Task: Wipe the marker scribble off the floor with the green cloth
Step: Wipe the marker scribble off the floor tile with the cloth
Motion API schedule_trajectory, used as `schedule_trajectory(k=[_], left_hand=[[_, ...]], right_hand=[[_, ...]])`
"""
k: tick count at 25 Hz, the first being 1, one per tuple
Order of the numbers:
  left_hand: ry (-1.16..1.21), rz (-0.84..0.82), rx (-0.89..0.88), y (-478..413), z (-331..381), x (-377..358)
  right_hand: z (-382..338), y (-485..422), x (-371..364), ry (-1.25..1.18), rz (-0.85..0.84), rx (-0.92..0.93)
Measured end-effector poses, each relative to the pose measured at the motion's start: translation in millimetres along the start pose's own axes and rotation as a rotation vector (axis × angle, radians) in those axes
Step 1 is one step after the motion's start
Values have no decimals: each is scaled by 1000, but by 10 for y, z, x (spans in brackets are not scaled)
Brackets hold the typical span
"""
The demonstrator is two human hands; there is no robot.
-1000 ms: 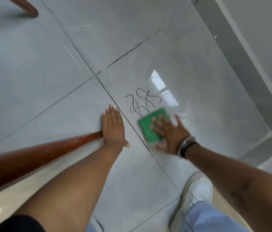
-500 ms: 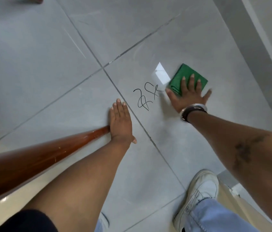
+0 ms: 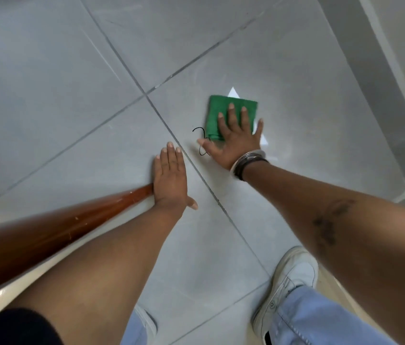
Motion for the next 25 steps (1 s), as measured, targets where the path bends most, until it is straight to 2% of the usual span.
schedule_trajectory(k=[3, 6, 7, 9, 12, 14, 16, 18, 22, 25], left_hand=[[-40, -17, -7, 9, 16, 24], [-37, -40, -3, 2, 43, -8], [-42, -33, 4, -7, 29, -4], [-36, -15, 4, -26, 31, -6], [-11, -5, -10, -18, 44, -19], [-38, 3, -7, -11, 45, 5], [-38, -6, -25, -13, 57, 4], [-13, -8, -22, 4, 43, -3], [-55, -27, -8, -8, 48, 4], [-73, -44, -9, -10, 48, -4]], right_hand=[[-425, 345, -264, 303, -124, 427], [-13, 874, -436, 385, -178, 620], [160, 882, -421, 416, -169, 615], [287, 602, -246, 421, -129, 482], [-94, -131, 104, 145, -20, 236], [-425, -414, 204, 147, 4, 277], [-437, -335, 89, 288, -40, 389], [-268, 92, -188, 412, -85, 524], [17, 1281, -768, 378, -157, 668], [49, 1729, -1117, 408, -255, 718]])
Point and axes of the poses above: each hand's wrist, its own y-axis away from the middle knuckle, its own x-axis out of the back of the hand, z = x × y, the point moved 10 cm from there along -y, towards the middle knuckle, and after that the axes turned 6 degrees about x, right-handed, at the moved point
